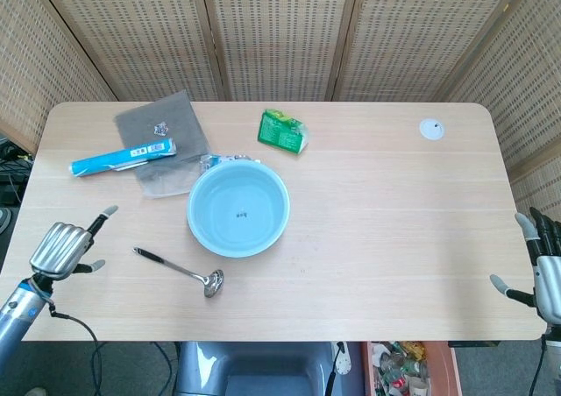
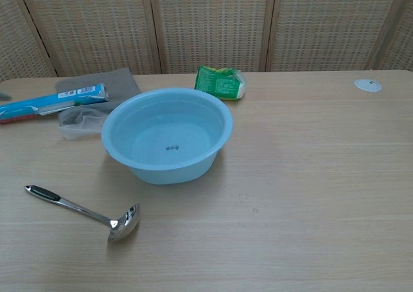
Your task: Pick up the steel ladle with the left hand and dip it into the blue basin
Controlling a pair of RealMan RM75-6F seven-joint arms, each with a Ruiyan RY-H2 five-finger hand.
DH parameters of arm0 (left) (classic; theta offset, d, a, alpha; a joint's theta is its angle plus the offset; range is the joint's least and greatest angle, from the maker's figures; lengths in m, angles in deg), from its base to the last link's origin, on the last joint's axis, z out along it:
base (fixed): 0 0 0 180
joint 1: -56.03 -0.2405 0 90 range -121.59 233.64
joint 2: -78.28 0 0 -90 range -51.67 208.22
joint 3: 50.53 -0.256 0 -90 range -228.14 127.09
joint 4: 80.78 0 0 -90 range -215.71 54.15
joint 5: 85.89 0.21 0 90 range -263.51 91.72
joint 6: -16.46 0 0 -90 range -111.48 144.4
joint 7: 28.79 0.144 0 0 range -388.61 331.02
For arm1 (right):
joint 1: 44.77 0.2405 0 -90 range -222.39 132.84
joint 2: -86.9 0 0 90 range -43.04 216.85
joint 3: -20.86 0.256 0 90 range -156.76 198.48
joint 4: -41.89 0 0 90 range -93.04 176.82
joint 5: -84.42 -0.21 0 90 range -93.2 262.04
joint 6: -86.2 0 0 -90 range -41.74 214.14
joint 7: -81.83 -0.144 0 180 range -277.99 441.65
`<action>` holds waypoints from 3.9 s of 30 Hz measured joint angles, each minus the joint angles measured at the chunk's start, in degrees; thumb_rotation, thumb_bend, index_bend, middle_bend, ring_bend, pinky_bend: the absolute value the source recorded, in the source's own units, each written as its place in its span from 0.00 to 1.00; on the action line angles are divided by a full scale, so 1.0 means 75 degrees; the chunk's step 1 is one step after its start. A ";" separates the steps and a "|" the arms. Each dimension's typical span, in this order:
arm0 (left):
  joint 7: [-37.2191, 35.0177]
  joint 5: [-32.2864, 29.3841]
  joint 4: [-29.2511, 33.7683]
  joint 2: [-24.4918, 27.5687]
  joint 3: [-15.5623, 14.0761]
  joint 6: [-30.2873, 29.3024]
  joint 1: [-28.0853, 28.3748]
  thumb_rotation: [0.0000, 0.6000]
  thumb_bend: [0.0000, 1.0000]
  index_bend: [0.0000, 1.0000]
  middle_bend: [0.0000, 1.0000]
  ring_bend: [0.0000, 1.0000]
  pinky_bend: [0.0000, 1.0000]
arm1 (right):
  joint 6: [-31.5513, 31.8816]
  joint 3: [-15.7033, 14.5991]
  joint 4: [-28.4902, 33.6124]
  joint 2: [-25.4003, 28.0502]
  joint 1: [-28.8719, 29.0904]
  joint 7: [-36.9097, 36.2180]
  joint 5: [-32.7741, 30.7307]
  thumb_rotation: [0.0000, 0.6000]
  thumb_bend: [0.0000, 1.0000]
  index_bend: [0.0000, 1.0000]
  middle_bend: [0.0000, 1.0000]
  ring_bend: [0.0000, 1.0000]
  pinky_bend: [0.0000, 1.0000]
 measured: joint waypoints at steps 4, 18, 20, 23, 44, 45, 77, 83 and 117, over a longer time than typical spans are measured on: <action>-0.0314 0.0225 -0.0819 -0.0606 -0.0215 0.0528 0.0362 1.00 0.13 0.27 1.00 0.97 1.00 | -0.0126 0.0034 -0.0019 -0.0036 0.0063 0.0084 -0.0127 1.00 0.00 0.00 0.00 0.00 0.00; -0.0605 0.0187 -0.1869 -0.1568 -0.0458 0.1093 0.0764 1.00 0.32 0.41 1.00 0.97 1.00 | -0.0338 0.0118 -0.0088 -0.0069 0.0144 0.0092 -0.0452 1.00 0.00 0.00 0.00 0.00 0.00; -0.0594 0.0120 -0.1878 -0.1602 -0.0469 0.1207 0.0794 1.00 0.32 0.41 1.00 0.97 1.00 | -0.0355 0.0115 -0.0089 -0.0064 0.0149 0.0062 -0.0454 1.00 0.00 0.00 0.00 0.00 0.00; -0.0608 0.0059 -0.1875 -0.1660 -0.0504 0.1311 0.0840 1.00 0.32 0.41 1.00 0.97 1.00 | -0.0396 0.0110 -0.0088 -0.0059 0.0162 0.0061 -0.0470 1.00 0.00 0.00 0.00 0.00 0.00; -0.0256 -0.0194 -0.1885 -0.2032 -0.0561 0.1674 0.1007 1.00 0.35 0.44 1.00 0.97 1.00 | -0.0592 0.0111 -0.0091 0.0072 0.0184 -0.0165 -0.0640 1.00 0.00 0.00 0.00 0.00 0.00; -0.0244 -0.0214 -0.1885 -0.2039 -0.0556 0.1691 0.1015 1.00 0.35 0.44 1.00 0.97 1.00 | -0.0601 0.0110 -0.0096 0.0073 0.0186 -0.0169 -0.0644 1.00 0.00 0.00 0.00 0.00 0.00; 0.0131 -0.0433 -0.1851 -0.2278 -0.0602 0.2084 0.1259 1.00 0.35 0.48 1.00 0.97 1.00 | -0.0612 0.0096 -0.0130 0.0181 0.0156 -0.0491 -0.0635 1.00 0.00 0.00 0.00 0.00 0.00; 0.0183 -0.0518 -0.1815 -0.2261 -0.0613 0.2254 0.1289 1.00 0.36 0.53 1.00 0.97 1.00 | -0.0592 0.0103 -0.0123 0.0208 0.0144 -0.0550 -0.0630 1.00 0.00 0.00 0.00 0.00 0.00; 0.0718 -0.0616 0.1537 0.0315 -0.0348 0.1942 0.1563 1.00 0.59 0.97 1.00 0.97 1.00 | -0.0547 0.0071 -0.0070 0.0212 0.0129 -0.0522 -0.0565 1.00 0.00 0.00 0.00 0.00 0.00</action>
